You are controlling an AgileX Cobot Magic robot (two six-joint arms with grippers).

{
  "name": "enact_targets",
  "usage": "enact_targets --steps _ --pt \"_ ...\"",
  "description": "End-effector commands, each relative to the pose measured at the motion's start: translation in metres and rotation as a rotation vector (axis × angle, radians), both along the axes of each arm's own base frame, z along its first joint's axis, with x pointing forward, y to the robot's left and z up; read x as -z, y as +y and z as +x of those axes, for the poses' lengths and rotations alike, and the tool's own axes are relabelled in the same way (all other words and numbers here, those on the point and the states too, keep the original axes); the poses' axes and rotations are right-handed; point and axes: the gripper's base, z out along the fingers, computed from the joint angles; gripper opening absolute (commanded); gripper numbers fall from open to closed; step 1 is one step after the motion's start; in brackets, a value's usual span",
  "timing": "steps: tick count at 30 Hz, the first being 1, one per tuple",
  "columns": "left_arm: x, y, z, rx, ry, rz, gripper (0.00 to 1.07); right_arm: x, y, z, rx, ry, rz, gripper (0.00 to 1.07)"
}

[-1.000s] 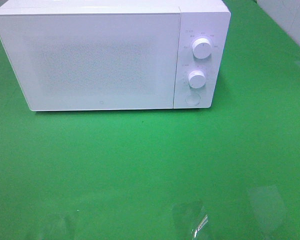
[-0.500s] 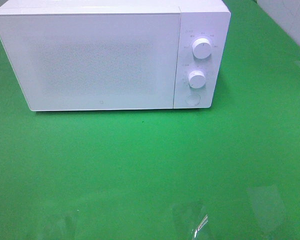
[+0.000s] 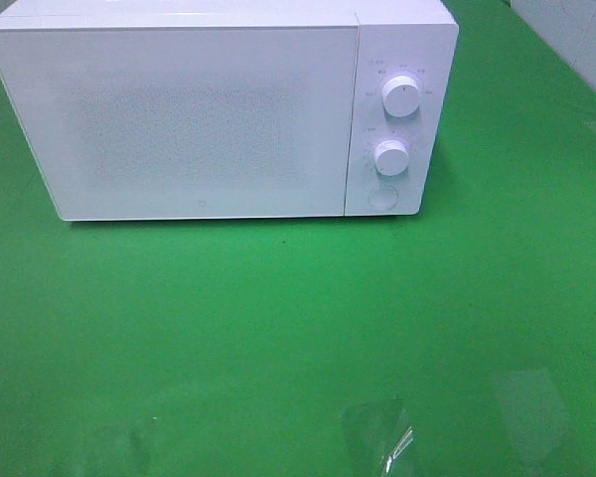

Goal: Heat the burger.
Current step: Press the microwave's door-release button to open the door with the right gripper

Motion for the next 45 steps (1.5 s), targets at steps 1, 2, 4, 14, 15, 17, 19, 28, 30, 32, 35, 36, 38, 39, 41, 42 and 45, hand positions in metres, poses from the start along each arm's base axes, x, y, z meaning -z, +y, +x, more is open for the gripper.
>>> enact_targets --steps 1,2,4,14,15,17,19,28,30,32,35,36,38,39,41,42,45 --pt "0.0 0.0 0.0 -0.002 -0.014 -0.002 1.0 -0.001 -0.001 -0.004 0.006 -0.037 -0.004 0.75" --pt "0.0 0.0 0.0 -0.002 -0.014 -0.002 1.0 -0.001 -0.001 -0.004 0.006 -0.037 -0.004 0.75" --pt "0.0 0.0 0.0 -0.002 -0.014 -0.002 1.0 -0.001 -0.001 -0.004 0.006 -0.037 -0.004 0.75" --pt "0.0 0.0 0.0 -0.002 -0.014 -0.002 1.0 -0.008 -0.001 -0.005 0.005 -0.059 -0.001 0.75" --pt "0.0 0.0 0.0 -0.002 -0.014 -0.002 1.0 -0.015 0.0 -0.003 0.004 -0.066 0.0 0.75" --pt "0.0 0.0 0.0 -0.002 -0.014 -0.002 1.0 -0.02 0.0 0.002 0.004 -0.071 0.0 0.75" --pt "0.0 0.0 0.0 -0.002 -0.014 -0.002 1.0 -0.025 0.001 0.011 0.002 -0.093 0.001 0.75" --pt "0.0 0.0 0.0 -0.002 -0.014 -0.002 1.0 -0.036 0.005 0.049 -0.004 -0.1 -0.001 0.75" --pt "0.0 0.0 0.0 -0.002 -0.014 -0.002 1.0 -0.037 0.006 0.058 -0.005 -0.097 -0.002 0.75" --pt "0.0 0.0 0.0 -0.002 -0.014 -0.002 1.0 -0.037 0.006 0.062 -0.006 -0.094 -0.002 0.75" --pt "0.0 0.0 0.0 -0.002 -0.014 -0.002 1.0 -0.036 0.008 0.081 -0.008 -0.066 -0.005 0.75" --pt "0.0 0.0 0.0 -0.002 -0.014 -0.002 1.0 -0.036 0.008 0.081 -0.008 -0.066 -0.005 0.75" --pt "0.0 0.0 0.0 -0.002 -0.014 -0.002 1.0 -0.033 0.01 0.099 -0.01 -0.04 -0.008 0.75" --pt "0.0 0.0 0.0 -0.002 -0.014 -0.002 1.0 -0.033 0.01 0.099 -0.01 -0.04 -0.008 0.75" --pt "0.0 0.0 0.0 -0.002 -0.014 -0.002 1.0 -0.032 0.011 0.105 -0.01 -0.033 -0.009 0.75" --pt "0.0 0.0 0.0 -0.002 -0.014 -0.002 1.0 -0.031 0.012 0.115 -0.012 -0.028 -0.012 0.75" --pt "0.0 0.0 0.0 -0.002 -0.014 -0.002 1.0 -0.029 0.013 0.124 -0.013 -0.03 -0.014 0.75"
